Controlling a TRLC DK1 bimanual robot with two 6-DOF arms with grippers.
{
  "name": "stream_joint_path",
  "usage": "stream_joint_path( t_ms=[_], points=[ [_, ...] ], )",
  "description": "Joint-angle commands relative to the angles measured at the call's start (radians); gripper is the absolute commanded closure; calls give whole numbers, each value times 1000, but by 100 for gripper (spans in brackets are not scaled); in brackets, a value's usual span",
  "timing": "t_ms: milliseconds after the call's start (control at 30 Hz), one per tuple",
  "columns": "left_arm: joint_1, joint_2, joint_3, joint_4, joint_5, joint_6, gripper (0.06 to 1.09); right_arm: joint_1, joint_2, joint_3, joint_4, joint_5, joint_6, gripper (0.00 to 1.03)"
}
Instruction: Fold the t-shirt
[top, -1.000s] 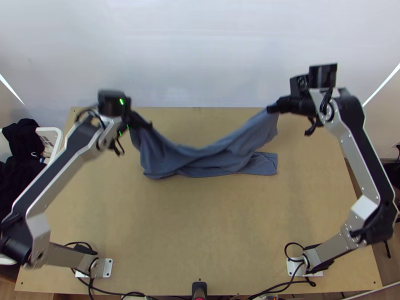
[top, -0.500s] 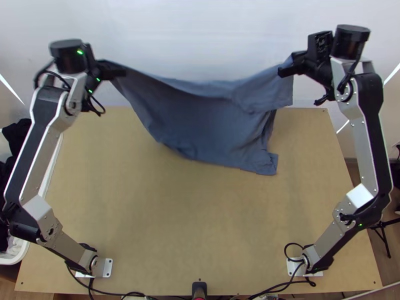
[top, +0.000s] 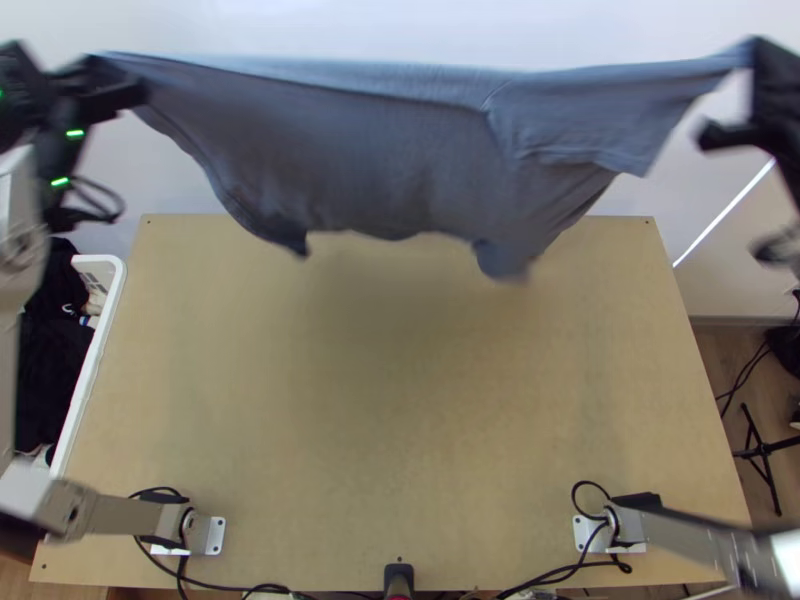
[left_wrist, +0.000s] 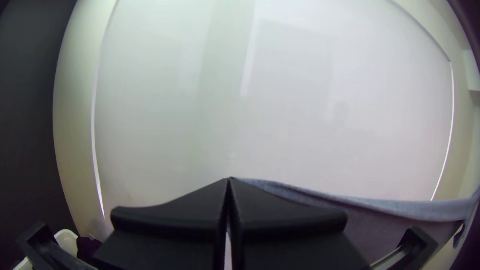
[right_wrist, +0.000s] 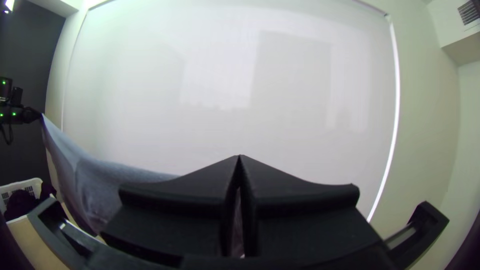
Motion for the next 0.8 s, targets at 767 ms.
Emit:
stream_joint_path(
  t_ms=[767],
  points=[
    [78,-789,-745,20,8,-65,105,22,-576,-631,-28,5,-86,100]
  ],
)
